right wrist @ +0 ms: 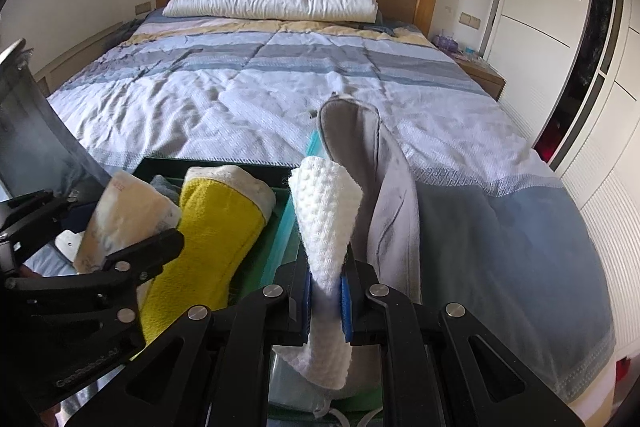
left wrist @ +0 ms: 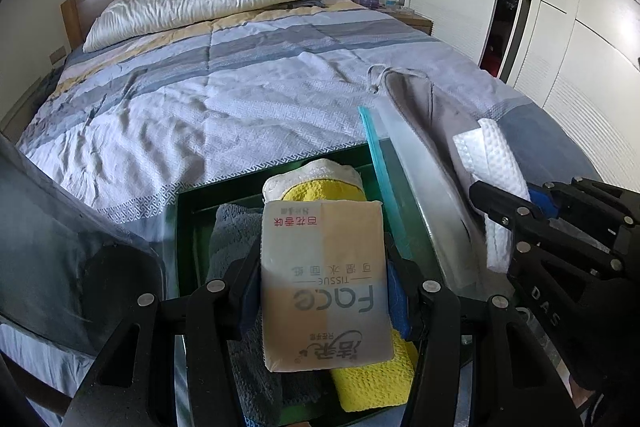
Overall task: Organize soft objects
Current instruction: 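Lower the tissue pack onto the yellow towel while right tool lowers the white cloth beside it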
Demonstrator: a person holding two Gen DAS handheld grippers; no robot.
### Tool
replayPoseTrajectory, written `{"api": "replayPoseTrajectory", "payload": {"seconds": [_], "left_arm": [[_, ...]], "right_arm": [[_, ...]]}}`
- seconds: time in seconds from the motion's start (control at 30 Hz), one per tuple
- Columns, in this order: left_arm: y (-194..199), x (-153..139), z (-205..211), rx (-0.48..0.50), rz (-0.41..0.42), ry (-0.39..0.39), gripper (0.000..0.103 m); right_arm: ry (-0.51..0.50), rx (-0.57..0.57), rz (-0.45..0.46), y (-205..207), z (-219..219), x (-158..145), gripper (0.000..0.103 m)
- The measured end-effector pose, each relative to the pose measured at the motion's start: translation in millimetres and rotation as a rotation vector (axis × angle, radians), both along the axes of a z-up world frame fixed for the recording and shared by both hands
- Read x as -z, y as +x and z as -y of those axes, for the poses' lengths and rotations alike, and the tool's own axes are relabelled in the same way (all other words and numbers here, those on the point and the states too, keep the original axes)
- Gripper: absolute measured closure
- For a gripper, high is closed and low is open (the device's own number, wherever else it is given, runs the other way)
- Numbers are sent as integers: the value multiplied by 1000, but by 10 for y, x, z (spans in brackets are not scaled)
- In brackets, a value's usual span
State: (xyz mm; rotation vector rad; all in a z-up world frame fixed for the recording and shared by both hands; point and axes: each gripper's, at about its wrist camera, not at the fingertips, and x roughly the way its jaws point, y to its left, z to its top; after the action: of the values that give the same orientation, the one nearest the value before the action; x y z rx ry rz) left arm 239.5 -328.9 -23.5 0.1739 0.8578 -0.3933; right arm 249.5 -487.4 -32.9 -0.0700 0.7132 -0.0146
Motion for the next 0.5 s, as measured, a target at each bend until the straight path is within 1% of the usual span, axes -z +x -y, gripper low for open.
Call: {"api": "replayPoseTrajectory", "payload": {"seconds": [0.5], "left_arm": [[32,75,-15,-9,-18,7,57]], "right_arm": [[-5,5,-45,223,5,182,91]]}}
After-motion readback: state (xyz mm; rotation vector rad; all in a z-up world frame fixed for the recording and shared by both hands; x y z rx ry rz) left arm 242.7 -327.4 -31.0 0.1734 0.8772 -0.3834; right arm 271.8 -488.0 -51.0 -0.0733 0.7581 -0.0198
